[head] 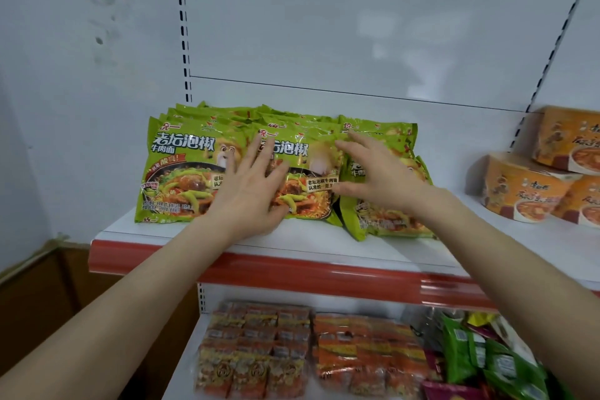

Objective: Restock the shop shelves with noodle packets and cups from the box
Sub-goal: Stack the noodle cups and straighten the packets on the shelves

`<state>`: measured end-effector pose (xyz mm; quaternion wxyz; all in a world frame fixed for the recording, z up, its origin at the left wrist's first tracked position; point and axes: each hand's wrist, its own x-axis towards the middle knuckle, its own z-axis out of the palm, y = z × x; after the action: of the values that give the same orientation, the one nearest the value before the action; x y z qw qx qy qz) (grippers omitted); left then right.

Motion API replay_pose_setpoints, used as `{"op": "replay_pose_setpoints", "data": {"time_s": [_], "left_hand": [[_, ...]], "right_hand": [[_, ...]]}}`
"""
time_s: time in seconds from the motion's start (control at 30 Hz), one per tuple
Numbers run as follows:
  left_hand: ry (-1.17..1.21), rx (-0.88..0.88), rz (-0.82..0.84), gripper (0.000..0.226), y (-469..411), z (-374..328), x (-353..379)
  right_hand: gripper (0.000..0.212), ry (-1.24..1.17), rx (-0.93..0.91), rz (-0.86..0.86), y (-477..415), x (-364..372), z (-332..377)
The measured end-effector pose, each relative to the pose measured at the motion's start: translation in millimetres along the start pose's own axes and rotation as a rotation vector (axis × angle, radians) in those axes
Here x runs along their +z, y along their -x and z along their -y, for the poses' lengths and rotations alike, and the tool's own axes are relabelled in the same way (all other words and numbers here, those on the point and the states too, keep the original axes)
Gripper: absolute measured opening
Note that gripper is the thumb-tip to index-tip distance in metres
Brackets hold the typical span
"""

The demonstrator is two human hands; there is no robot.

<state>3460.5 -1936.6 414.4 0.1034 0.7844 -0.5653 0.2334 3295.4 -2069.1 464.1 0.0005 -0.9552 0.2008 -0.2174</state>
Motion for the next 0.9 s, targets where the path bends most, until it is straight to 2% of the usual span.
{"op": "replay_pose_setpoints", "data": {"time_s": [0.07,0.17,0.4,0.47,0.67,0.73,0.8,0.9], "left_hand": [[0.100,0.087,0.029,0.072,-3.0,-21.3,-1.2],[0.174,0.151,0.077,0.075,-10.5,-46.6,0.9],[0.153,0.067,0.127,0.090,-24.8,-73.9,7.8],[0.120,0.061,0.120,0.091,-27.0,-77.0,8.7],[0.086,0.083,0.155,0.087,-33.6,-78.2,11.0],[0.083,0.078,0.159,0.087,-35.0,-78.9,11.5],[0.084,0.072,0.145,0.087,-36.9,-81.2,12.1],[0.059,0.071,0.102,0.084,-40.2,-84.2,14.1]], "right_hand": [[0.066,0.004,0.026,0.064,19.2,-14.8,-19.0],[0.066,0.051,0.069,0.144,44.7,-20.9,-48.9],[0.112,0.154,0.155,0.078,47.4,12.3,-82.9],[0.118,0.159,0.194,0.074,45.2,12.7,-84.3],[0.121,0.048,0.303,0.113,44.0,13.6,-90.8],[0.113,0.029,0.285,0.112,42.3,14.8,-90.1],[0.105,0.015,0.233,0.062,40.3,18.0,-88.8],[0.104,0.013,0.214,-0.048,36.3,27.5,-89.9]]}}
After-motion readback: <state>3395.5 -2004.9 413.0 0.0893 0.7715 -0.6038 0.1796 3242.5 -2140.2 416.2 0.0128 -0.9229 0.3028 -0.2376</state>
